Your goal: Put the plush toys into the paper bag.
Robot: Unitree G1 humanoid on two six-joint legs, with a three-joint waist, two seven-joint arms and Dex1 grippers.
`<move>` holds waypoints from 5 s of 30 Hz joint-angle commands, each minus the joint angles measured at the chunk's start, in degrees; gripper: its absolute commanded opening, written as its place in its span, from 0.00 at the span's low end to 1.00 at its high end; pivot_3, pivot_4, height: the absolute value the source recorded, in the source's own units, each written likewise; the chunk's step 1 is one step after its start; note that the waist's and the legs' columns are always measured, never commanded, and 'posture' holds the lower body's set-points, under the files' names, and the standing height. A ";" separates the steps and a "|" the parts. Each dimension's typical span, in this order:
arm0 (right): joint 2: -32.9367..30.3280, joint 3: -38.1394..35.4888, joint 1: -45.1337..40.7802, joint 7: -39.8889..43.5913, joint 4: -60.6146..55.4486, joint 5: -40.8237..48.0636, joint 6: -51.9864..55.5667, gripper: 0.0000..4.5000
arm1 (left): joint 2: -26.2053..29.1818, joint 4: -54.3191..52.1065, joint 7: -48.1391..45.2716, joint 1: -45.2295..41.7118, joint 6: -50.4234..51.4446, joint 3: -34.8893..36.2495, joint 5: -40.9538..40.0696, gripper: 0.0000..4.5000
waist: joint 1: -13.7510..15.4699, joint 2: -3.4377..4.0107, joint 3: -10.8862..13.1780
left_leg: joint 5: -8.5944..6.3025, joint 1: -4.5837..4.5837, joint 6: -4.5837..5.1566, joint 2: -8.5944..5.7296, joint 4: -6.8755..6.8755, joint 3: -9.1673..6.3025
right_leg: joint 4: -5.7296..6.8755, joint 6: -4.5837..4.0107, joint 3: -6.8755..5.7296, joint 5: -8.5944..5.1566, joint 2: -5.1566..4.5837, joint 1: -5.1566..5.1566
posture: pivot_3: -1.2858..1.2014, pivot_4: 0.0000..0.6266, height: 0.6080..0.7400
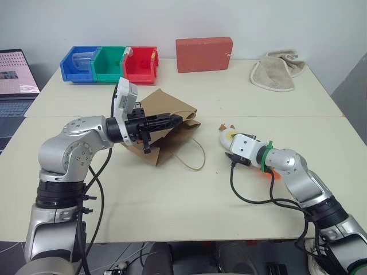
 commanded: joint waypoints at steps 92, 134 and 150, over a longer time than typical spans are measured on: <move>-22.21 -16.62 17.74 14.47 -13.33 11.64 7.47 0.62 | -0.26 -1.27 1.85 -1.93 1.60 4.65 -3.90 0.00 | 1.43 -0.02 0.07 | 0.00 -0.06 0.01 0.02 -0.02 0.07 | -0.47 0.02 0.04 0.00 -0.01 0.11 | 0.52 0.24 1.00; 24.27 3.85 -26.48 -0.29 16.21 6.01 1.23 0.31 | 0.80 -3.21 2.23 -3.91 4.50 5.96 -7.91 0.00 | 1.26 -0.01 0.09 | 0.01 -0.08 -0.02 0.05 -0.11 -0.19 | -0.35 0.00 -0.28 0.03 -0.04 0.10 | 0.52 0.24 1.00; 16.77 -0.35 -20.15 11.24 -6.63 13.43 11.33 0.99 | -0.22 -0.07 3.28 -5.29 2.90 5.44 -5.86 0.00 | 1.35 -0.01 0.09 | 0.01 -0.08 -0.02 0.06 -0.10 -0.19 | -0.15 -0.04 -0.28 0.00 -0.02 0.00 | 0.52 0.24 1.00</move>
